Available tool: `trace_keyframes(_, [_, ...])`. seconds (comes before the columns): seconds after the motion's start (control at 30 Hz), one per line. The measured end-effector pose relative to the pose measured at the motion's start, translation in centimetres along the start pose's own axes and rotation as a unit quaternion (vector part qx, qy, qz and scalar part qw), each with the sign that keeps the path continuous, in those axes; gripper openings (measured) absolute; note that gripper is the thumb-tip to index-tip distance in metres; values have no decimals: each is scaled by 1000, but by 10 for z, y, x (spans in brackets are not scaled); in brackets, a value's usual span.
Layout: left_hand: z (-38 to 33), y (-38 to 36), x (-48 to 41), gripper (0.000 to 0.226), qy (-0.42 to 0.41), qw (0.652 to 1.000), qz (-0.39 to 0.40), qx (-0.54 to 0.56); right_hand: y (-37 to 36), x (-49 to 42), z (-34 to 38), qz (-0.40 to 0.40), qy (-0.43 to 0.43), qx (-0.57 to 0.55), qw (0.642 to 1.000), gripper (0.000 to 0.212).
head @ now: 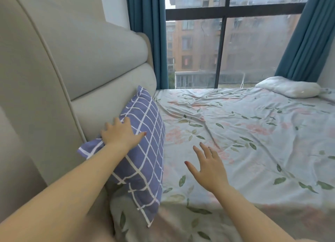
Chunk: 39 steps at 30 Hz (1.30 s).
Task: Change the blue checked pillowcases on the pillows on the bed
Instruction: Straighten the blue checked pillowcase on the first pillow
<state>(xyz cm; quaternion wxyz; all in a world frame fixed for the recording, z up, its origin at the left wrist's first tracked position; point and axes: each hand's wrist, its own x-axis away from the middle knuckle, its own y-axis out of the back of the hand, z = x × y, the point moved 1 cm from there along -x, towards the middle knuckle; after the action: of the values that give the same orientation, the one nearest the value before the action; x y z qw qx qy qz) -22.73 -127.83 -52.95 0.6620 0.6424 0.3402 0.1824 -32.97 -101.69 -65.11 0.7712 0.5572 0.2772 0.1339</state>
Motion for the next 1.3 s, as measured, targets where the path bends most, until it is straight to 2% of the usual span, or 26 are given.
trace_keyframes(0.1, [9,-7,-13,108,69,993,59,80,4,-3,-2,-10,5,-6,1000,109])
trace_keyframes(0.23, [9,-25,-26,115,86,991,77,67,0,-12,-10,-2,-9,-24,1000,107])
trace_keyframes(0.3, [8,-39,-33,120,83,984,114,107,-8,-14,-12,14,-25,-66,997,102])
trace_keyframes(0.33, [7,-45,-36,118,69,979,131,138,-13,-13,-11,29,-37,-102,994,98])
trace_keyframes(0.4, [3,-50,-43,96,33,964,124,234,-23,-12,-8,62,-72,-210,973,85])
trace_keyframes(0.47, [-2,-47,-47,67,0,929,91,359,-36,-13,-5,96,-127,-341,926,76])
trace_keyframes(0.5, [-6,-42,-47,55,-15,908,79,411,-41,-14,-2,115,-167,-408,890,74])
trace_keyframes(0.57, [-16,-29,-42,40,-30,871,64,486,-50,-20,5,155,-256,-534,791,71])
trace_keyframes(0.63, [-26,-19,-34,31,-41,837,51,544,-56,-23,15,187,-303,-609,708,64])
trace_keyframes(0.7, [-34,-12,-26,26,-59,809,40,583,-66,-27,23,218,-301,-662,651,66])
trace_keyframes(0.83, [-46,-4,-17,24,-105,787,57,605,-82,-32,24,224,-299,-772,514,77])
trace_keyframes(0.87, [-48,-4,-16,25,-114,784,65,606,-84,-35,19,204,-306,-787,495,80])
trace_keyframes(0.9, [-50,-4,-17,29,-119,781,70,609,-87,-37,13,172,-312,-794,492,83])
trace_keyframes(0.93, [-53,-4,-19,34,-120,779,74,610,-83,-39,6,127,-316,-789,512,89])
trace_keyframes(1.0, [-60,-5,-23,49,-117,776,78,615,-73,-46,-18,33,-285,-770,571,96])
trace_keyframes(1.1, [-76,-18,-27,58,-97,761,77,637,-36,-60,-52,-61,-252,-708,657,84])
trace_keyframes(1.17, [-85,-40,-25,59,-61,750,83,654,-17,-68,-74,-82,-234,-667,703,71])
trace_keyframes(1.27, [-89,-96,-14,62,-4,752,112,649,-11,-71,-98,-73,-227,-591,771,88])
trace_keyframes(1.3, [-89,-117,-9,67,5,758,127,640,-13,-71,-103,-69,-221,-572,787,86])
